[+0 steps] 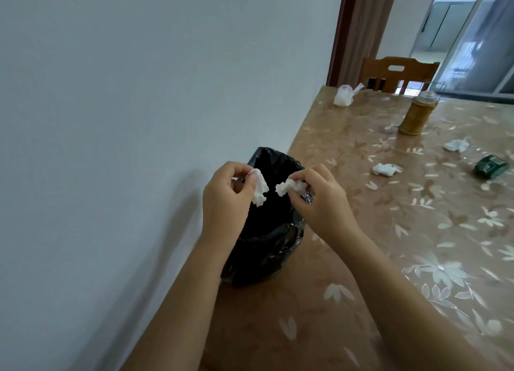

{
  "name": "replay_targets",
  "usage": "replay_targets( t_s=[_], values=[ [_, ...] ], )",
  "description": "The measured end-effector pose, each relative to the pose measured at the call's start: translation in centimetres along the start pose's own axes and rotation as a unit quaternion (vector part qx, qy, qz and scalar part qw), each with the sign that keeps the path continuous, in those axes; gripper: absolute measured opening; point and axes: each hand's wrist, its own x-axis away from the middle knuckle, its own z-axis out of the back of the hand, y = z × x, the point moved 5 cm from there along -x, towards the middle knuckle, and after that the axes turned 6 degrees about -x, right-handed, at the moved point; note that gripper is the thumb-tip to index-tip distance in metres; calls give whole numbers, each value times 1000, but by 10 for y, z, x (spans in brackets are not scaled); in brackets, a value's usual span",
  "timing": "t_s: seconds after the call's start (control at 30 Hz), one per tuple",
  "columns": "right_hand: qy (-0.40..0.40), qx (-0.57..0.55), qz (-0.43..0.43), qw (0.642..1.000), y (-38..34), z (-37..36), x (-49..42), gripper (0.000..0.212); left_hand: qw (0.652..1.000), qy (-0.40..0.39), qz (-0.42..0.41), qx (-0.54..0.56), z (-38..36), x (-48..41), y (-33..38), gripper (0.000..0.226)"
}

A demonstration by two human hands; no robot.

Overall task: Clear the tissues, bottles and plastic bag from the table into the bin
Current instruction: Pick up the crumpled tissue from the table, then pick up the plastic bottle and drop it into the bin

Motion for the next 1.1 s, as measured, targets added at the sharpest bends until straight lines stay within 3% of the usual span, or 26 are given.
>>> replay_targets(
  t_s=[0.47, 0.77, 0.93, 1.1],
  values=[
    [-50, 48, -22, 997, 39, -35, -7, 20, 993, -69, 49, -76, -21, 10, -55, 5],
    [-34, 84, -16, 996, 38, -14, 23, 29, 992, -68, -42, -98, -28, 45, -32, 11],
    [-4, 102, -50, 994, 56, 16, 69, 27, 980, -139, -102, -100, -59, 87, -17, 14],
    [2, 128, -120, 984, 89, 53, 129, 32, 964, -224, -104, -100, -102, 137, -8, 17]
  ],
)
